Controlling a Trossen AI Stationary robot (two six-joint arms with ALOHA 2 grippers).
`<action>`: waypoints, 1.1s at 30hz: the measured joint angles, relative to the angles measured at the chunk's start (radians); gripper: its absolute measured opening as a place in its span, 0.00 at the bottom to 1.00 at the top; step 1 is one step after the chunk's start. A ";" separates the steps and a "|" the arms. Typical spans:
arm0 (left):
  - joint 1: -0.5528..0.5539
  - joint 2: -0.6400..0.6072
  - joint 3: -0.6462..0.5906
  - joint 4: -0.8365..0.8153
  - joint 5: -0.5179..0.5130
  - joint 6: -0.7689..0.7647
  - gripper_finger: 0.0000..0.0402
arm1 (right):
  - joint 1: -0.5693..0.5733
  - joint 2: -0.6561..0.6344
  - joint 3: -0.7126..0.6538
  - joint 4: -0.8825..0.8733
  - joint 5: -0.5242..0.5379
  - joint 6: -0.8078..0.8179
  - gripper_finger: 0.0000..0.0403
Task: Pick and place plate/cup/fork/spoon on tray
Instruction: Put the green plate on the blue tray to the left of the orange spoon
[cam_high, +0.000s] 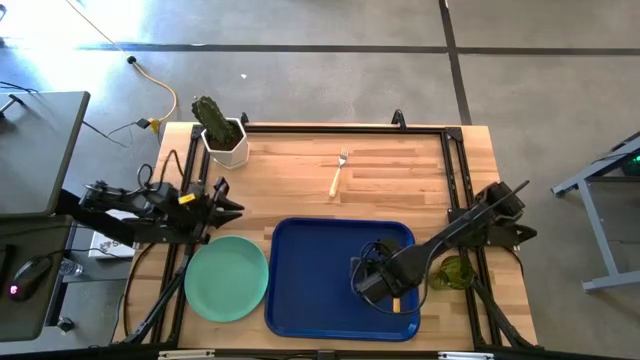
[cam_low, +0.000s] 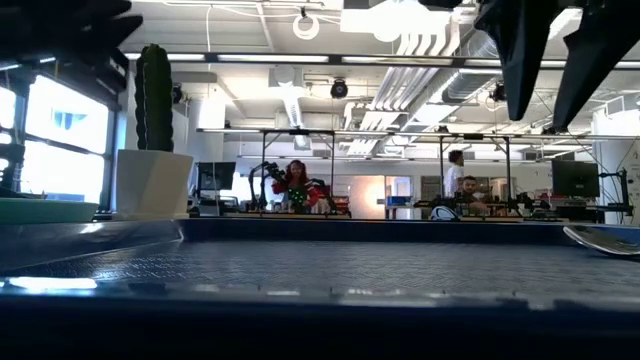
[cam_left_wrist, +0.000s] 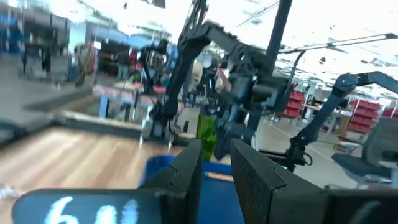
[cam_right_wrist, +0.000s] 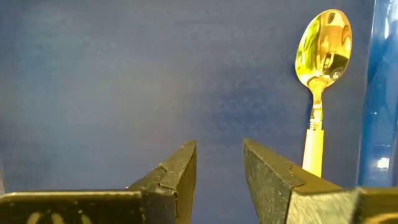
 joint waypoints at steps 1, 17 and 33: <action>0.000 0.000 0.011 0.001 0.001 0.026 0.18 | -0.004 0.000 0.000 0.000 0.000 -0.004 0.30; 0.000 0.007 0.156 0.289 0.072 0.305 0.18 | -0.049 0.000 0.000 0.038 0.009 -0.025 0.30; 0.000 0.322 0.522 -0.406 -0.022 0.465 0.18 | -0.051 0.000 0.000 0.053 0.023 -0.025 0.30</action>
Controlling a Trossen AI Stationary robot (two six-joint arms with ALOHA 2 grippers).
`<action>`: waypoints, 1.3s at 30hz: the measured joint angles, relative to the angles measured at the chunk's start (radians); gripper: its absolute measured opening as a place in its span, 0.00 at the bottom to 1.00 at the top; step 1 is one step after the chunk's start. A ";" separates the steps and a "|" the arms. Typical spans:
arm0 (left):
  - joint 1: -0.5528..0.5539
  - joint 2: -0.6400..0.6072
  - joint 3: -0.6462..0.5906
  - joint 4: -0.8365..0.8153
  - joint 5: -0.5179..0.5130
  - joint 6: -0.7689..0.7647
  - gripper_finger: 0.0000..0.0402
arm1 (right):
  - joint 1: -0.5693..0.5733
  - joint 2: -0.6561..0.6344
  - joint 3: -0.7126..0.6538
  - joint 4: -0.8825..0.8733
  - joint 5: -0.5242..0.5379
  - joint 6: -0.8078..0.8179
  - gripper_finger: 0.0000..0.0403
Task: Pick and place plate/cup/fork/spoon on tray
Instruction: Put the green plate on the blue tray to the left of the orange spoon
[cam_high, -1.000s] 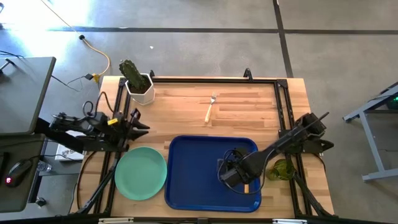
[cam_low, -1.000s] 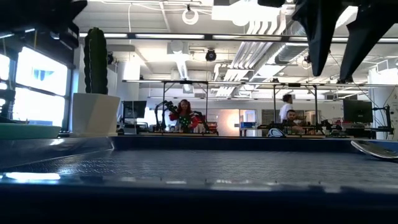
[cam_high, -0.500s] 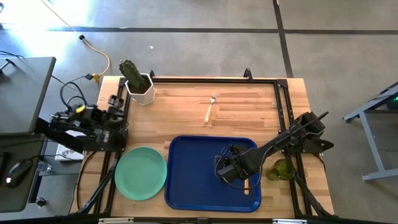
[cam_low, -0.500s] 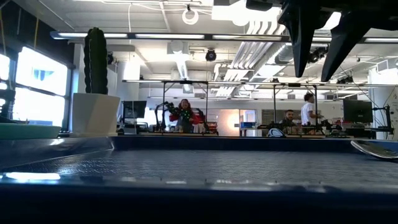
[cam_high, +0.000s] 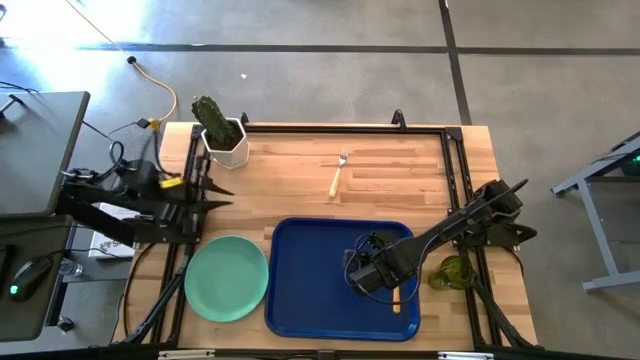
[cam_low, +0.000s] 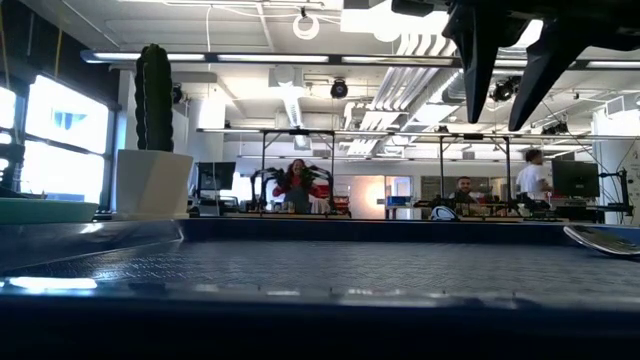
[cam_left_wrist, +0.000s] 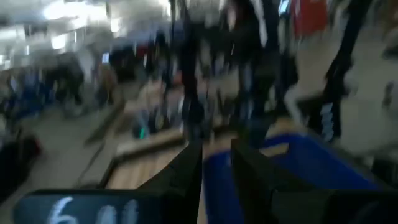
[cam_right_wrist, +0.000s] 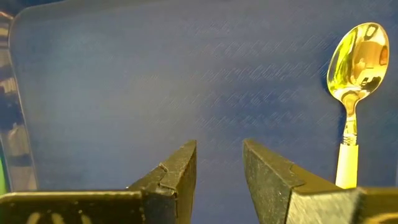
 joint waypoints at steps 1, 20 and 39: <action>0.000 0.017 0.023 -0.045 -0.017 -0.002 0.19 | 0.000 0.000 0.000 0.001 0.000 -0.001 0.30; 0.000 0.253 0.167 -0.523 -0.015 -0.411 0.37 | -0.035 -0.027 0.000 0.001 0.000 -0.232 0.30; 0.000 0.446 0.166 -0.688 0.114 -0.423 0.36 | -0.177 -0.179 0.000 0.039 0.030 -0.559 0.30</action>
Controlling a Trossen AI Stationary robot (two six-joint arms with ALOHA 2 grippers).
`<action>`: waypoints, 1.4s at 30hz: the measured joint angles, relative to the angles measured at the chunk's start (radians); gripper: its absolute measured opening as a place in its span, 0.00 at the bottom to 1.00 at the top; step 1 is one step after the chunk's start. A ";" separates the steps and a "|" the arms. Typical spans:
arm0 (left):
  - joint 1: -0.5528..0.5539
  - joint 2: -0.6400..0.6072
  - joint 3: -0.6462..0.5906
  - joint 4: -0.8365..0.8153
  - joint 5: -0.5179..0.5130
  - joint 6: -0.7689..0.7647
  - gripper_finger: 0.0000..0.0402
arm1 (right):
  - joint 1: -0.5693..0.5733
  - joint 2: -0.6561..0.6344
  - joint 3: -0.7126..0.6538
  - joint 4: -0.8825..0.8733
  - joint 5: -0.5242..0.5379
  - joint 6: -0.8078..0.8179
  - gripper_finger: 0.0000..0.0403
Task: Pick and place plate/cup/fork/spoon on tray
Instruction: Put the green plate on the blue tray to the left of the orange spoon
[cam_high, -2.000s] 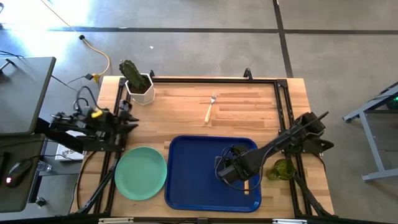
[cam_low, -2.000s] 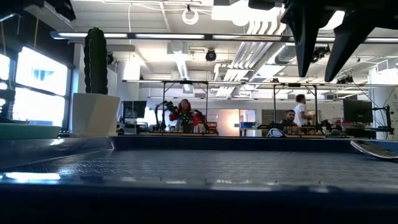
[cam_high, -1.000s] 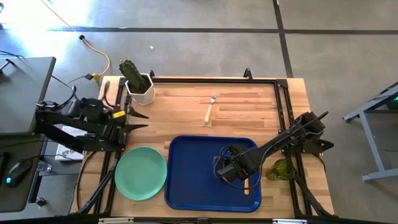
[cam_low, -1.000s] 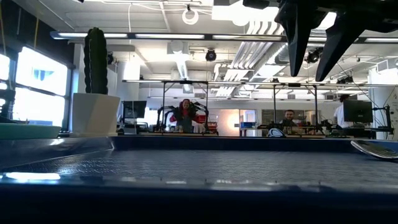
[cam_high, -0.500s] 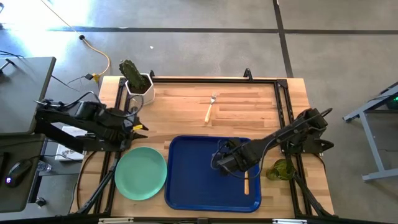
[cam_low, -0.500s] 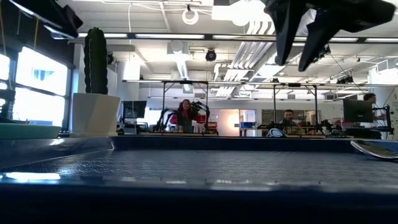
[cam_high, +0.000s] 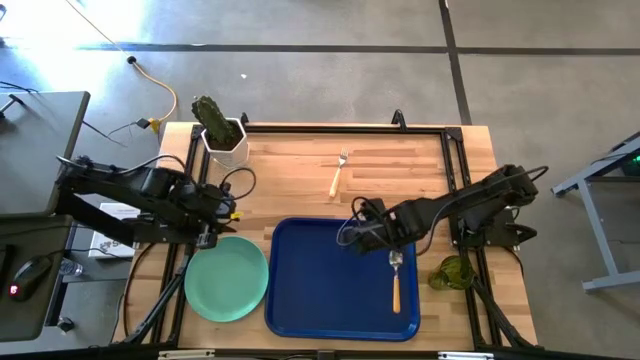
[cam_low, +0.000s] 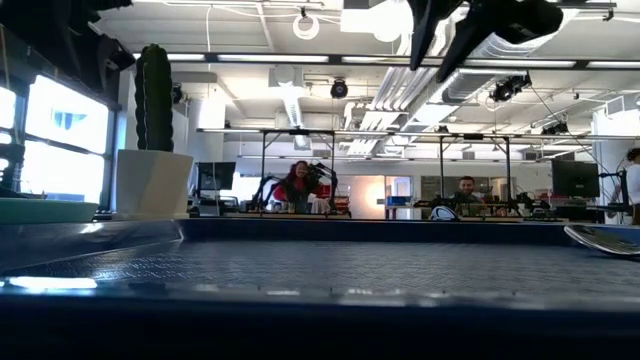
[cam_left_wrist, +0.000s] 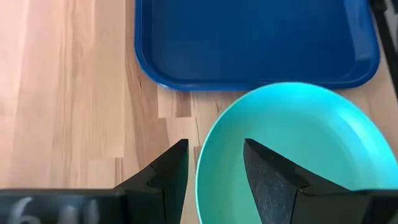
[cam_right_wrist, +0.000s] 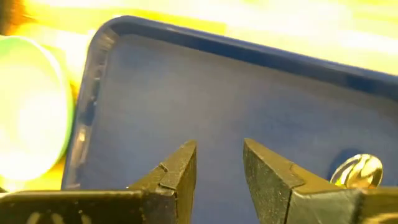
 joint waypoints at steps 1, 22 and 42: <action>0.000 0.013 0.000 0.000 0.000 0.000 0.36 | -0.008 -0.004 0.000 0.006 0.000 -0.020 0.30; 0.000 0.274 0.000 0.003 0.001 0.055 0.36 | -0.141 -0.097 0.000 0.112 -0.015 -0.374 0.30; -0.002 0.469 0.000 0.060 0.077 0.247 0.36 | -0.142 -0.097 0.000 0.112 -0.043 -0.472 0.30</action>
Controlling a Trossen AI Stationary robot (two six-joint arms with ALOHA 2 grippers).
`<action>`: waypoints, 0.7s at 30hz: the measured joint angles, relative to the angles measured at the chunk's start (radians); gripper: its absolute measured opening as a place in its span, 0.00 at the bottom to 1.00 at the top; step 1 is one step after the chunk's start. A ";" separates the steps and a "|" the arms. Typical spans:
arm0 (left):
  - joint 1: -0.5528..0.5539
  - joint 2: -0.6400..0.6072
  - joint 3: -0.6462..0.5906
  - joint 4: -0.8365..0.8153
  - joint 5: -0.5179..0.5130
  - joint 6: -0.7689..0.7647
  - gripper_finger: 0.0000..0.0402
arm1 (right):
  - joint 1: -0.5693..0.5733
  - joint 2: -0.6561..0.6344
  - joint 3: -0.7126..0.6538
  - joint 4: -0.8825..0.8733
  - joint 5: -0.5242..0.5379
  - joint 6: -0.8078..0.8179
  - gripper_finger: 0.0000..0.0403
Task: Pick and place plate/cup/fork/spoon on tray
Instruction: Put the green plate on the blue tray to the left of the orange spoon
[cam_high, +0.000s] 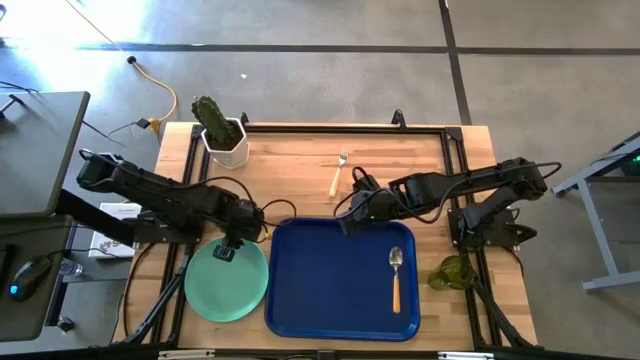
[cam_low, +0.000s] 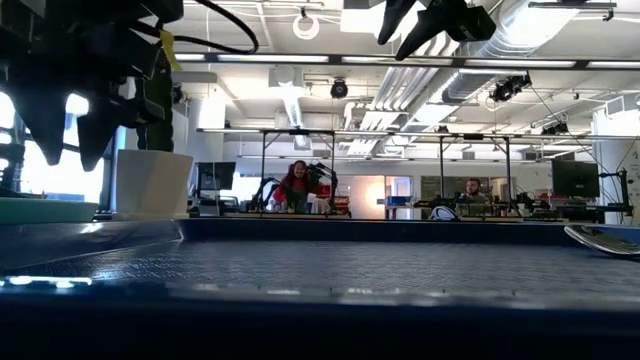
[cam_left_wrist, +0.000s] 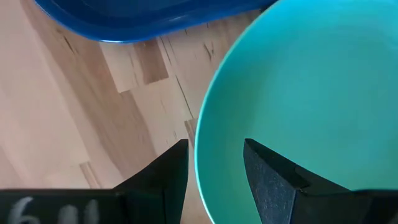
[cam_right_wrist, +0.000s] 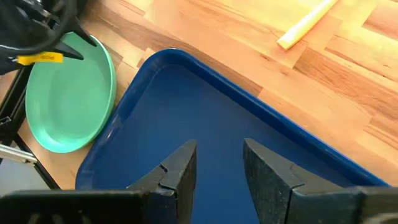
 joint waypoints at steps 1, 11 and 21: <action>0.000 0.014 0.000 0.010 0.000 0.000 0.36 | 0.000 0.000 0.000 0.000 0.000 -0.002 0.30; 0.000 0.136 0.000 0.044 -0.009 0.004 0.36 | 0.000 0.000 0.000 0.009 0.000 -0.041 0.30; 0.002 0.247 0.000 0.059 -0.012 0.023 0.36 | 0.000 0.001 0.000 0.009 0.000 -0.043 0.30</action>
